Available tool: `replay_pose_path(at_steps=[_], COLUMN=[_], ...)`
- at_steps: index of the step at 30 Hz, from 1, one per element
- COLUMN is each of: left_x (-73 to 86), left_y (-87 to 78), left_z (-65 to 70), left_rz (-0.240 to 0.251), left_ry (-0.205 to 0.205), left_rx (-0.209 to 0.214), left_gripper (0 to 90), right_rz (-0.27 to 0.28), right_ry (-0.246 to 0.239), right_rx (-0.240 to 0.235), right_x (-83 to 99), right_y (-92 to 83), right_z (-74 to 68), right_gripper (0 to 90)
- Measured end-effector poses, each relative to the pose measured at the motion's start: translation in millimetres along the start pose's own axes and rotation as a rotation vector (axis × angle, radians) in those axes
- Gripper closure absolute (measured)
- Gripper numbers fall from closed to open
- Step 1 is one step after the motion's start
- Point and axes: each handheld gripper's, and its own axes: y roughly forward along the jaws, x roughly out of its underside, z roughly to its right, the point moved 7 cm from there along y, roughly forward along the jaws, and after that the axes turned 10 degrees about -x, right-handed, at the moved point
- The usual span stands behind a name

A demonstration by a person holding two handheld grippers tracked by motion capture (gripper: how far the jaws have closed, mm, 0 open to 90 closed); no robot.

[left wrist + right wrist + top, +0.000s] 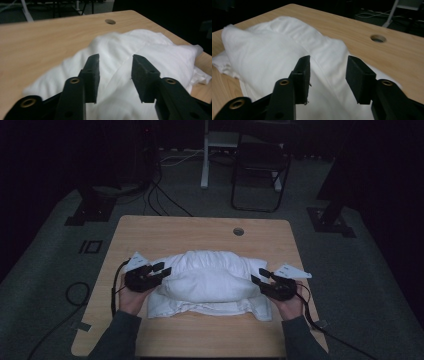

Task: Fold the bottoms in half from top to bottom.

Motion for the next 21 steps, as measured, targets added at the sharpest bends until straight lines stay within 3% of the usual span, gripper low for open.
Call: replay_pose_path(at_steps=[1, 2, 4, 6, 8, 10, 15, 18, 20, 21], left_x=[-3.2, -3.3, 2.9, 15.4, 33.4, 49.1, 72.4, 84.6, 84.6, 97.8], left_y=[7.4, 25.9, 42.7, 58.5, 68.8, 71.4, 61.1, 52.5, 52.5, 45.2], left_z=[5.1, 15.5, 24.7, 34.9, 44.9, 49.7, 54.3, 54.8, 54.8, 52.1], left_rz=[-0.016, -0.063, -0.115, -0.169, -0.219, -0.248, -0.243, -0.237, -0.237, -0.232], left_ry=[0.013, 0.017, 0.033, 0.043, 0.082, 0.110, 0.158, 0.225, 0.225, 0.263], left_rx=[-0.006, -0.002, 0.000, 0.011, 0.011, 0.003, -0.023, -0.074, -0.074, -0.100], left_gripper=[62.4, 64.8, 69.2, 72.0, 75.1, 76.2, 77.3, 77.1, 76.9, 76.6], right_rz=[-0.008, -0.024, -0.085, -0.127, -0.173, -0.208, -0.260, -0.284, -0.286, -0.281], right_ry=[-0.004, -0.007, -0.027, -0.024, -0.018, -0.017, -0.019, -0.030, -0.026, 0.000], right_rx=[-0.002, 0.004, 0.000, 0.001, -0.002, -0.005, -0.035, -0.032, -0.030, -0.030], right_x=[-5.1, -8.1, -6.7, 0.3, 11.4, 23.0, 51.3, 66.9, 70.0, 78.9], right_y=[7.7, 16.6, 46.3, 61.6, 73.2, 77.8, 74.5, 69.7, 68.6, 64.4], right_z=[-2.0, -3.5, -6.4, -6.5, -7.3, -9.6, -22.7, -28.6, -29.0, -27.7], right_gripper=[57.2, 59.1, 63.3, 64.7, 66.2, 66.8, 68.1, 69.2, 69.2, 70.0])
